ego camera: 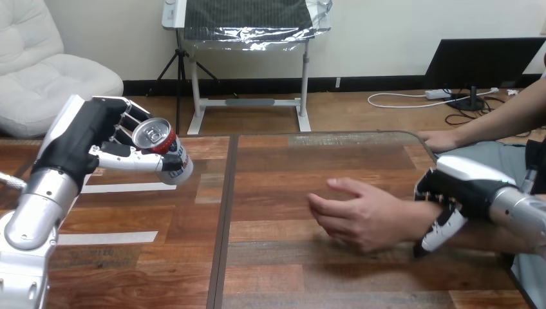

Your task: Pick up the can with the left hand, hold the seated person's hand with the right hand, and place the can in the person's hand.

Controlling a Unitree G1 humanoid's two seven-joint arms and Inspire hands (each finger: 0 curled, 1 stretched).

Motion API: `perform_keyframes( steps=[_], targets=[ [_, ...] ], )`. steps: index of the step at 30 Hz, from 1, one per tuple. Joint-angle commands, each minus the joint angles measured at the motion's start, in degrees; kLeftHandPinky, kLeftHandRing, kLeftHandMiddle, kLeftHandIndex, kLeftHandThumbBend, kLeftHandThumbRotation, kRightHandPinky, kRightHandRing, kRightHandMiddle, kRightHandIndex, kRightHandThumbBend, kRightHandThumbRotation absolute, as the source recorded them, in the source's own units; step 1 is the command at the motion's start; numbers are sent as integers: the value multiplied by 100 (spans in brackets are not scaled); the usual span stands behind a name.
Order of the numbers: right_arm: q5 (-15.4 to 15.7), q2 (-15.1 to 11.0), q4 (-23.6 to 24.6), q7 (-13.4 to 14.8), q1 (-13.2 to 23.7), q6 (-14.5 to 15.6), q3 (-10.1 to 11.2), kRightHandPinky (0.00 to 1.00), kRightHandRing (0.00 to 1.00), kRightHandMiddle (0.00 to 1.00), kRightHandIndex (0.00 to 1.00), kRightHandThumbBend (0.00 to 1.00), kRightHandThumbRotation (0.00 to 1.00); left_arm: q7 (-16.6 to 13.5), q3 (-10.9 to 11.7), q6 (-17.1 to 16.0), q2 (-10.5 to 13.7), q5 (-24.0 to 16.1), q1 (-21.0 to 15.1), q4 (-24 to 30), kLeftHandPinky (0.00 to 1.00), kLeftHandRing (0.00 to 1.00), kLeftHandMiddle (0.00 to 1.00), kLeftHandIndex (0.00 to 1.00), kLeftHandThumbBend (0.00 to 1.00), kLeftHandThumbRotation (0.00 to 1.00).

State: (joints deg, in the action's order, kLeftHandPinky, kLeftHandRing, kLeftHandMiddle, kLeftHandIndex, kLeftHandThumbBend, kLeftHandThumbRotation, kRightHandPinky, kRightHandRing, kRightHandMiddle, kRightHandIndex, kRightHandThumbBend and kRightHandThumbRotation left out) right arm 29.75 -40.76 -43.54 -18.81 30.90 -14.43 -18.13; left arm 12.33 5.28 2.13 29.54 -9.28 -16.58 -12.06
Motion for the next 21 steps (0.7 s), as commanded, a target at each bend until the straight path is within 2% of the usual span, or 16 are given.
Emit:
perform_keyframes(
  steps=[1,7,10,13,19,21],
  targets=[
    [-206,58,288,-62,-91,5,155,24,29,36,38,87,7,-3,-70,25,-87,48,-451,206,30,36,39,42,75,0],
    [-294,47,463,-135,-84,76,256,26,30,36,38,86,7,6,-135,0,-124,-10,-493,165,31,36,39,42,76,0],
    [-311,54,659,-215,-27,167,323,27,31,37,37,88,7,30,-232,-206,-258,79,-602,-65,29,35,38,42,76,0],
    [-296,72,622,-201,15,144,322,29,32,38,38,88,7,38,-257,-122,-332,115,-642,-74,28,34,37,41,76,0],
    [-334,100,739,-344,66,296,335,30,33,39,38,88,8,17,-351,-86,-443,35,-741,-170,27,33,37,41,77,0],
    [-320,111,684,-296,93,233,319,30,33,39,38,88,8,26,-364,-165,-487,52,-779,-274,27,33,37,41,77,0]
  ],
)
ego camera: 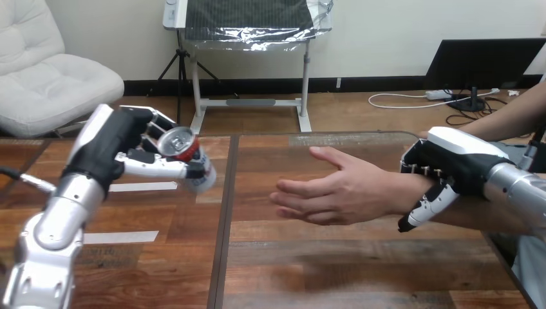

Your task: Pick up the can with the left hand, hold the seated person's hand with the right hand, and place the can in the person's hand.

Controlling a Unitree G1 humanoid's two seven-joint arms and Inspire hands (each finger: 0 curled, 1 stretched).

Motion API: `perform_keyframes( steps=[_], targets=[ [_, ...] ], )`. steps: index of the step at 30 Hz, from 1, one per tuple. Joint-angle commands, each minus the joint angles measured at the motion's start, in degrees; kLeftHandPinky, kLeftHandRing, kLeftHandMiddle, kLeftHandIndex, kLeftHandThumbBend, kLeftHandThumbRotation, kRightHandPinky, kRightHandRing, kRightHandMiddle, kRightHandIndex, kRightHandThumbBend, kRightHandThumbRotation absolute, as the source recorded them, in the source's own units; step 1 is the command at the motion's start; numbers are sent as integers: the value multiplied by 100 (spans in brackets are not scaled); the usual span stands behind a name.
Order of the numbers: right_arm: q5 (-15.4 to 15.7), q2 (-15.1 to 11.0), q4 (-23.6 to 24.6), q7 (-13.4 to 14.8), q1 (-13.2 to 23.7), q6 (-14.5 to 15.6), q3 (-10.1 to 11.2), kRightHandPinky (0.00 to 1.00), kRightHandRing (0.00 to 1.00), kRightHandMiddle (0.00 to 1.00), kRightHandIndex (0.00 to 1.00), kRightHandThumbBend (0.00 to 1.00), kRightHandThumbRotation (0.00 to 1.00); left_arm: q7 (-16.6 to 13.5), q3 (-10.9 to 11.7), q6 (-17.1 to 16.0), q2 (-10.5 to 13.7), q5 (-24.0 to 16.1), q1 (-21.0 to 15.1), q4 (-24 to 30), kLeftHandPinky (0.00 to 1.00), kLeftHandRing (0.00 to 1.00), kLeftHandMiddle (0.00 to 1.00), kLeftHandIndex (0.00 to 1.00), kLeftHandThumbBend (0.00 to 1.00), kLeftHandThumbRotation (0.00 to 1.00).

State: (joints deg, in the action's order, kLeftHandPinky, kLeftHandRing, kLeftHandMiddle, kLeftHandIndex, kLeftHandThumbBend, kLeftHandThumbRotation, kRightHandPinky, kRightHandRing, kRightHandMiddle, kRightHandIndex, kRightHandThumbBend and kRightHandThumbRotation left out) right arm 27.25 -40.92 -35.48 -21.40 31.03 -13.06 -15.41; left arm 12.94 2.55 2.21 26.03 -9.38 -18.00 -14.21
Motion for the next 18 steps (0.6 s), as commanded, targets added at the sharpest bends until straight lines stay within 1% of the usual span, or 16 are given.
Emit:
perform_keyframes(
  steps=[1,4,7,10,13,16,18],
  targets=[
    [-65,129,-139,-22,88,77,41,30,33,39,38,88,8,-32,-93,-200,-148,65,-649,-92,27,33,37,41,77,0],
    [-98,147,-73,-63,93,112,51,29,33,38,38,88,8,-67,-150,-186,-199,2,-708,-160,27,33,37,41,78,0],
    [-87,169,-130,-47,131,47,24,29,33,38,38,88,7,-84,-218,-112,-254,-45,-753,-166,27,33,37,41,78,0],
    [-130,193,-117,-75,146,14,36,29,33,38,38,89,7,-60,-250,-141,-339,3,-822,-269,27,34,38,41,77,0],
    [-57,220,-41,-26,142,65,0,29,32,38,38,89,7,-46,-258,-151,-462,95,-900,-399,26,34,37,41,77,0],
    [-5,241,-73,-19,181,53,-45,28,32,38,37,89,8,-72,-393,-331,-462,-58,-980,-536,28,35,38,41,77,0],
    [-28,272,-14,-39,176,99,-34,28,32,38,37,90,7,-95,-401,-216,-565,-37,-1047,-598,29,35,38,41,77,0]
  ],
)
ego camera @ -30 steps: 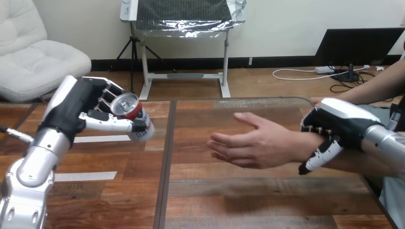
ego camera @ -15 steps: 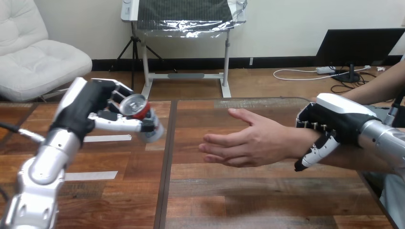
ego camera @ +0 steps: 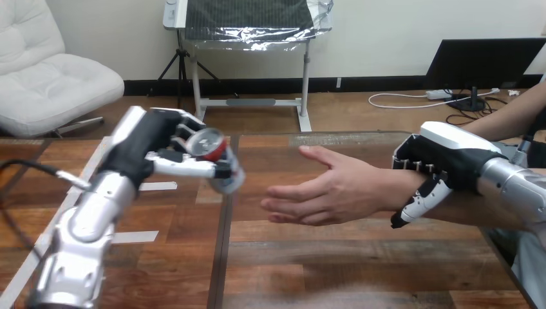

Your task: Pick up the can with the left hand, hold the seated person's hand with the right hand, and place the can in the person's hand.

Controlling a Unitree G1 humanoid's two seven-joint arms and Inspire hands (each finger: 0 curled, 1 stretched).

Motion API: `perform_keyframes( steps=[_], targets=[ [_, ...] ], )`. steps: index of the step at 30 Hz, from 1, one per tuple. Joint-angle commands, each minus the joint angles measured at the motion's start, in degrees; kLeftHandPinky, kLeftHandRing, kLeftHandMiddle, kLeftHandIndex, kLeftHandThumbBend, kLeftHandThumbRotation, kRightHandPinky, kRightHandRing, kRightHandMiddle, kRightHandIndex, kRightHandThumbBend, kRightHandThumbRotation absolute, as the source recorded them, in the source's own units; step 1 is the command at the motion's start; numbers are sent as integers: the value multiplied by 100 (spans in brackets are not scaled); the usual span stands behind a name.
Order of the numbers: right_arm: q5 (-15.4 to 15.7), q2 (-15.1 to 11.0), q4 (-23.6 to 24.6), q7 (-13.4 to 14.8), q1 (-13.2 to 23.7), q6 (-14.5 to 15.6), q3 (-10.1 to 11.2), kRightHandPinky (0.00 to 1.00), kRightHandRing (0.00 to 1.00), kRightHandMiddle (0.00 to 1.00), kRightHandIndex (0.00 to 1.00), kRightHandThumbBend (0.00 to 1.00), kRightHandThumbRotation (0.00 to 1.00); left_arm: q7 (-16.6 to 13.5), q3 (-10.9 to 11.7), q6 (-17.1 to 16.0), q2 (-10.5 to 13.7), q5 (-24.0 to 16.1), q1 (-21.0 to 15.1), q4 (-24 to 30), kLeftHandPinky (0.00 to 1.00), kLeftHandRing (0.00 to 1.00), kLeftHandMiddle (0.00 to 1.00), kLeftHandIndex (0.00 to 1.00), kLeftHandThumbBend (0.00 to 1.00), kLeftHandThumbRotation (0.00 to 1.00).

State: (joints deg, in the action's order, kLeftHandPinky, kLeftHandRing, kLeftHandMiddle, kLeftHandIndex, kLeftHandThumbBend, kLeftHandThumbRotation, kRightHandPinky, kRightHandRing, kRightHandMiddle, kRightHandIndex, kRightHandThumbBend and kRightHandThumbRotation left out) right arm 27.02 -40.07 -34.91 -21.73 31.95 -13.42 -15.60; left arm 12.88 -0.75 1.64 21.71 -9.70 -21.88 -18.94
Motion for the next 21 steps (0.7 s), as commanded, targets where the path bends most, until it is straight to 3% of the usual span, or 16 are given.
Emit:
perform_keyframes(
  steps=[1,21],
  targets=[
    [-13,196,-54,-11,83,149,-12,28,32,38,37,90,7,-96,-70,-125,-162,6,-679,-147,29,35,38,41,77,0],
    [93,435,66,-114,225,354,-106,26,31,37,38,89,7,-218,-447,-138,-730,-150,-1291,-947,33,39,41,42,78,0]
  ],
)
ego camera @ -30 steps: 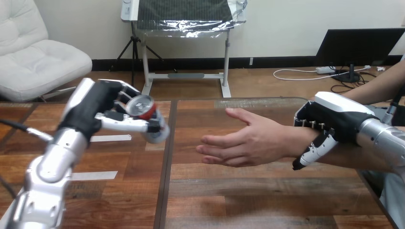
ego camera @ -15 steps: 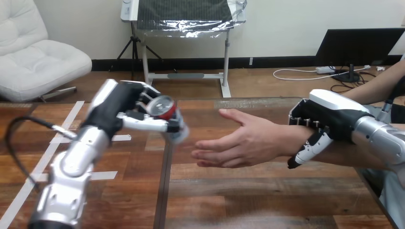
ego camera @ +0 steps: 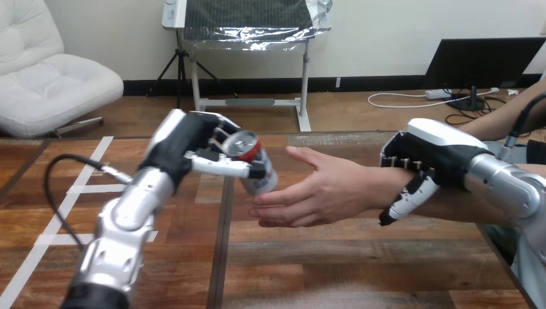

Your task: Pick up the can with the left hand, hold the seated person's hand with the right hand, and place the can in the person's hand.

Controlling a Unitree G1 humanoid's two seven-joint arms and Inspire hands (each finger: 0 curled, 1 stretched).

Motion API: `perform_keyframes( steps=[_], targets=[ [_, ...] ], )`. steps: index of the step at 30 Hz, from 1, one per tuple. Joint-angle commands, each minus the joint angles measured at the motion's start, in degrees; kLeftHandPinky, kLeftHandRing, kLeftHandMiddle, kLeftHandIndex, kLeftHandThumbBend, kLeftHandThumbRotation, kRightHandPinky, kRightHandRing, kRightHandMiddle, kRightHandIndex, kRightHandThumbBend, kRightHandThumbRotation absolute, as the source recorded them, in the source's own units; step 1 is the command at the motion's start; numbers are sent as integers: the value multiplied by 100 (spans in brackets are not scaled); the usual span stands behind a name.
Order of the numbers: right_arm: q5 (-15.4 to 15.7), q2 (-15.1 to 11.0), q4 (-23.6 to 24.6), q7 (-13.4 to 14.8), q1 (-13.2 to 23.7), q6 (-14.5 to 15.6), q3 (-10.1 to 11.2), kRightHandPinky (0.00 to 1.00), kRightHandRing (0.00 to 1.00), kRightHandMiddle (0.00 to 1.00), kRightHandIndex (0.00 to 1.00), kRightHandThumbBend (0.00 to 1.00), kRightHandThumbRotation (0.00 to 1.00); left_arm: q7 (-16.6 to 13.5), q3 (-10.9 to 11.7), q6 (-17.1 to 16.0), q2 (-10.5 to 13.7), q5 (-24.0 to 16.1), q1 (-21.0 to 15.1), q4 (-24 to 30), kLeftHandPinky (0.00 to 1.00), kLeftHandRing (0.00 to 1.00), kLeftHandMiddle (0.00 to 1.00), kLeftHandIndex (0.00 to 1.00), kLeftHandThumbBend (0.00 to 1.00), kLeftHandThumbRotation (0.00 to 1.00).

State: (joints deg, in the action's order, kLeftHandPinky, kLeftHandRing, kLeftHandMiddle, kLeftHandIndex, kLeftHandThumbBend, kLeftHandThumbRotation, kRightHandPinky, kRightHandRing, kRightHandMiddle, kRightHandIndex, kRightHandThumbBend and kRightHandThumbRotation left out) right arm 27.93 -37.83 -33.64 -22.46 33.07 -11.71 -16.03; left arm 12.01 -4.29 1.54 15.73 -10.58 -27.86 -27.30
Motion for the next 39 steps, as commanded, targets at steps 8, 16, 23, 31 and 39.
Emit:
perform_keyframes(
  steps=[8,16,23,31,39],
  targets=[
    [15,323,-90,-40,184,191,-89,28,33,38,39,89,8,-144,-169,-215,-394,-29,-946,-516,34,40,42,42,78,0],
    [-11,399,-133,46,221,22,-75,28,33,39,40,89,5,-118,-309,-226,-561,-129,-1160,-810,35,41,43,42,78,0],
    [29,462,-98,-28,277,216,-95,28,33,39,40,89,7,-106,-418,-222,-706,-211,-1280,-968,34,41,43,43,78,0],
    [94,516,-91,-27,332,343,-133,27,32,38,39,89,8,-122,-518,-243,-882,-239,-1373,-1141,32,39,42,41,79,0],
    [134,544,-44,-28,350,416,-147,27,32,38,38,88,8,-117,-597,-216,-1101,-231,-1418,-1245,29,36,40,41,78,0]
  ],
)
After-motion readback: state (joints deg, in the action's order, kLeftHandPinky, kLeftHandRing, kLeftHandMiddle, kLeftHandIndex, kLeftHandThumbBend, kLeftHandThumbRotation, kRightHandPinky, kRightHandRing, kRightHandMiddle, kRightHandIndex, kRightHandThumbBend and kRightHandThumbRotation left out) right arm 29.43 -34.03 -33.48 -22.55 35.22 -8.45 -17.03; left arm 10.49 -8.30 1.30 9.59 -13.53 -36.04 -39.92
